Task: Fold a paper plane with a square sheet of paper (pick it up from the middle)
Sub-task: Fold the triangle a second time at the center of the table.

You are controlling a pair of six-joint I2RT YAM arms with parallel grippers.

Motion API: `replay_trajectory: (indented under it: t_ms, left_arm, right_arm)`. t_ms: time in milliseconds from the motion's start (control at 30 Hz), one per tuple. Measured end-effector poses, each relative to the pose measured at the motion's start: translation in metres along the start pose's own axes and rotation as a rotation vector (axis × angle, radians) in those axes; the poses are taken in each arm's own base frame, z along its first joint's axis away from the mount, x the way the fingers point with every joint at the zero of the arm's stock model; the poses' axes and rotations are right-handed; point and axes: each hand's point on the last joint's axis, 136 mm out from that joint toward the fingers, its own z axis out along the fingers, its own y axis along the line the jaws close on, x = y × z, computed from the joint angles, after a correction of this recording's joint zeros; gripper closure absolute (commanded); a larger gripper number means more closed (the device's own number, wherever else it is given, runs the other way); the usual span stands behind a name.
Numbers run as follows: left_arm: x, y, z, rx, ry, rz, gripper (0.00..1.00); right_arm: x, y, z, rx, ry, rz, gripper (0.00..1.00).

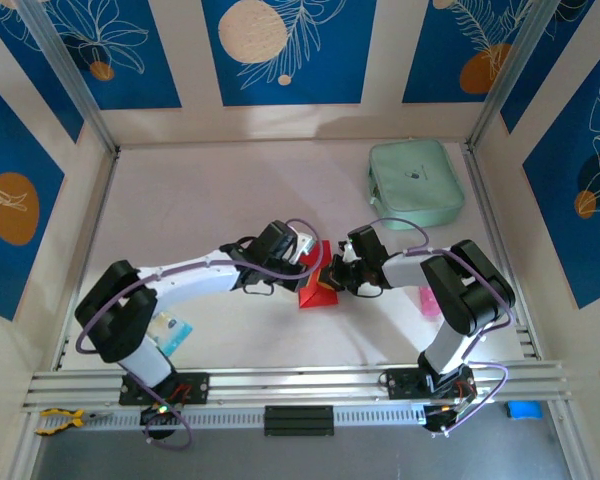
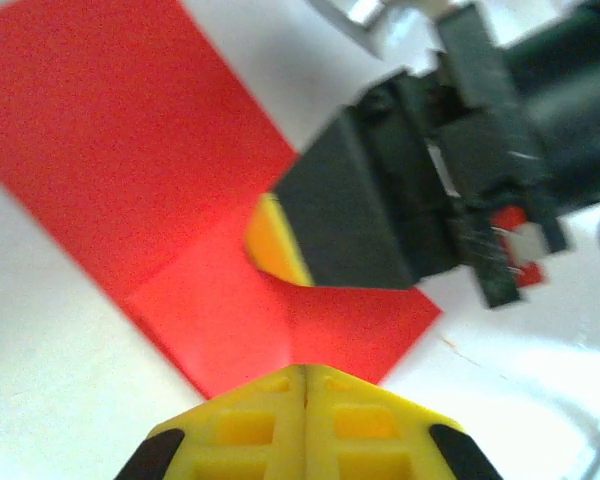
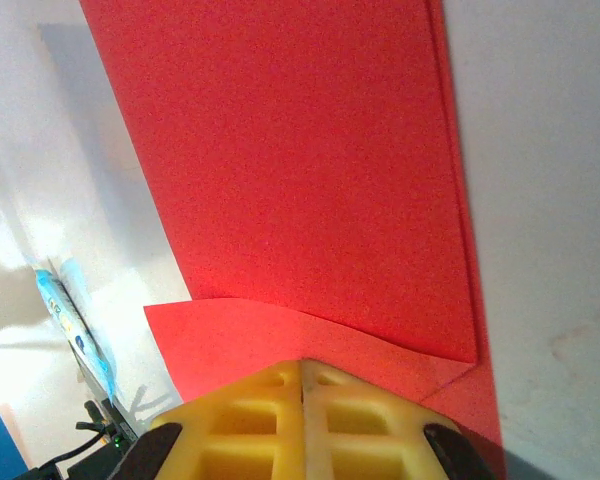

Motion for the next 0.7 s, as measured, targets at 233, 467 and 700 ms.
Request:
replay_trajectory:
  t_ms: [233, 467, 700]
  left_arm:
    - [0.016, -0.021, 0.022, 0.16, 0.114, -0.033, 1.0]
    - [0.03, -0.02, 0.037, 0.191, 0.177, -0.071, 1.0]
    - [0.03, -0.019, 0.042, 0.189, 0.177, -0.079, 1.0]
  right_arm:
    - [0.0, 0.0, 0.0, 0.0, 0.0, 0.0, 1.0]
    - [0.0, 0.0, 0.0, 0.0, 0.001, 0.001, 1.0]
    - [0.0, 0.0, 0.0, 0.0, 0.0, 0.001, 1.0]
